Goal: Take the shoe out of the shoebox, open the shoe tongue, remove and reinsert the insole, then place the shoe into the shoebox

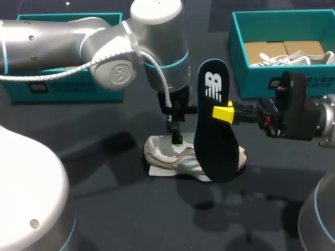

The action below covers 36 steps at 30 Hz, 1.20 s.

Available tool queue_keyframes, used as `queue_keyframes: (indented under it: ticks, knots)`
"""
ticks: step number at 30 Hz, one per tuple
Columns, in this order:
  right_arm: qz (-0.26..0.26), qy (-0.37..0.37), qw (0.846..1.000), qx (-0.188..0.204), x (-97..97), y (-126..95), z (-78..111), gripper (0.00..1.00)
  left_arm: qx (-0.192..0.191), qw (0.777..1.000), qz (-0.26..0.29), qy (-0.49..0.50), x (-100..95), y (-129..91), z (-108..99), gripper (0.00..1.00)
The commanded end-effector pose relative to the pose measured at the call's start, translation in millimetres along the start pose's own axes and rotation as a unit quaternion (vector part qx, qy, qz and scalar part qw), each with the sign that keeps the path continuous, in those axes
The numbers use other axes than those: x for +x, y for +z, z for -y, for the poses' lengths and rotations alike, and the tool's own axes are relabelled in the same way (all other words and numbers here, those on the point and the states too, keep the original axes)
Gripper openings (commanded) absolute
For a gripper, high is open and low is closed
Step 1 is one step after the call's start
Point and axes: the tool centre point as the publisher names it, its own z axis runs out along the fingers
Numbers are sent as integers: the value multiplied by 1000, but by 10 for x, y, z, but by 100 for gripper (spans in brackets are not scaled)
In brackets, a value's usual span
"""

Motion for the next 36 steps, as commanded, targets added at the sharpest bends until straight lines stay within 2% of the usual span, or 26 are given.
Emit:
queue_keyframes:
  ticks: [1,9,12,14,15,16,29,31,33,36]
  knots:
    - [2,0,1000,0,15,12,13,0,-10,1000,-14,-5,-148,230,153,98]
    - [2,0,1000,0,15,12,13,0,-18,999,-33,2,-70,383,179,88]
    - [2,0,1000,0,15,12,13,0,-21,999,-37,5,-31,419,168,58]
    - [2,0,1000,0,15,12,13,0,-23,999,-39,6,-14,438,157,32]
    - [2,0,1000,0,15,12,13,0,-24,999,-40,6,-4,442,150,6]
    - [2,0,1000,0,15,12,13,0,-25,999,-41,8,9,442,142,0]
    - [2,0,1000,0,15,12,13,0,-38,997,-54,29,69,367,121,0]
    - [2,0,1000,0,15,12,13,0,-44,996,-64,45,70,345,132,0]
    - [2,0,1000,0,15,12,13,0,-55,988,-105,96,75,324,146,0]
    - [2,0,1000,0,15,12,13,0,-55,988,-105,96,75,324,146,0]
